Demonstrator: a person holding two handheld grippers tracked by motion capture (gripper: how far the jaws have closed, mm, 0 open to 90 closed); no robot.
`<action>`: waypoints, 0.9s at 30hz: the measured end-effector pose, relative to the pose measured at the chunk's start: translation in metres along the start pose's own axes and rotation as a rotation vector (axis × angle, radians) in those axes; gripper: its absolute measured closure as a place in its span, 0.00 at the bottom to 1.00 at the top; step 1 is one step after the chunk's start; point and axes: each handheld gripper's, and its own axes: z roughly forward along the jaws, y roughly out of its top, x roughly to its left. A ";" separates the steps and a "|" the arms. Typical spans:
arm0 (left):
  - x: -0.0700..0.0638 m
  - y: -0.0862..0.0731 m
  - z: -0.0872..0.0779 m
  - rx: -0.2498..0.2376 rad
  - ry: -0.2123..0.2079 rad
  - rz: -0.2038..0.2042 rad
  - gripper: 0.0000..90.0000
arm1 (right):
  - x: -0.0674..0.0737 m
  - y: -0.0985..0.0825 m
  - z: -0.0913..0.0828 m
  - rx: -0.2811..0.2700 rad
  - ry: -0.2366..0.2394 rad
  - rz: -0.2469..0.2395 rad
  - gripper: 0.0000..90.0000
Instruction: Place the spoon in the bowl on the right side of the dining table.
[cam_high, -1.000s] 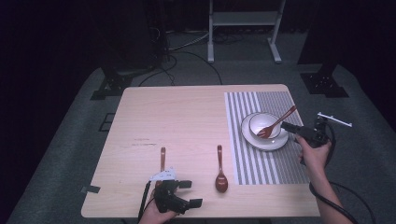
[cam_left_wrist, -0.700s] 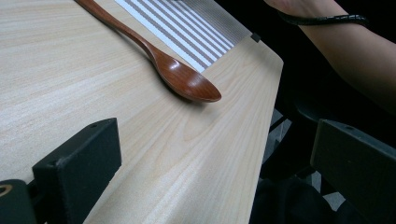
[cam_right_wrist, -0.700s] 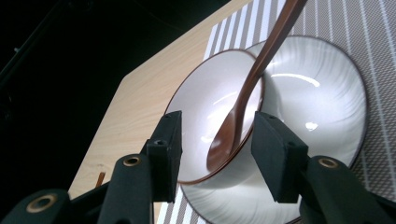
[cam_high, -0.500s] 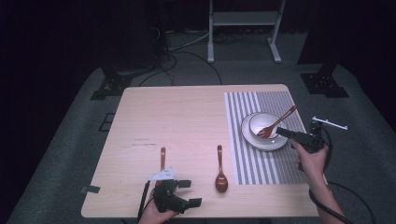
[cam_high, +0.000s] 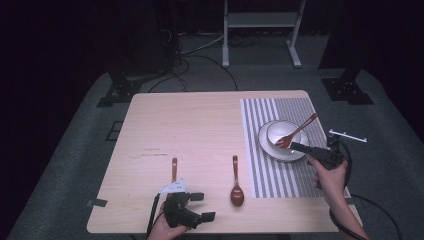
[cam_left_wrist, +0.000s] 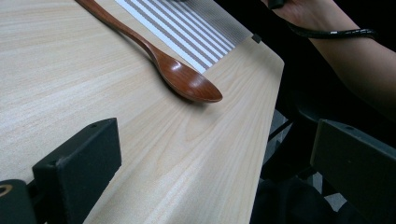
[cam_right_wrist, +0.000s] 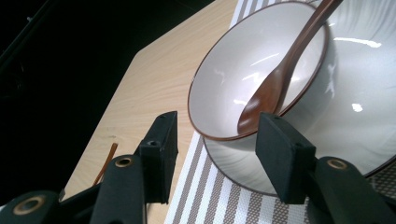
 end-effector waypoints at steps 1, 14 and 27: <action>0.000 0.000 0.000 0.000 0.000 0.000 0.01 | 0.001 -0.001 0.000 0.002 0.001 -0.002 0.52; 0.000 0.000 -0.001 -0.004 0.003 -0.002 0.01 | 0.009 -0.015 0.003 0.019 0.044 -0.028 0.40; -0.001 0.000 -0.001 -0.004 0.003 0.002 0.01 | 0.030 -0.032 0.009 0.059 0.071 -0.100 0.37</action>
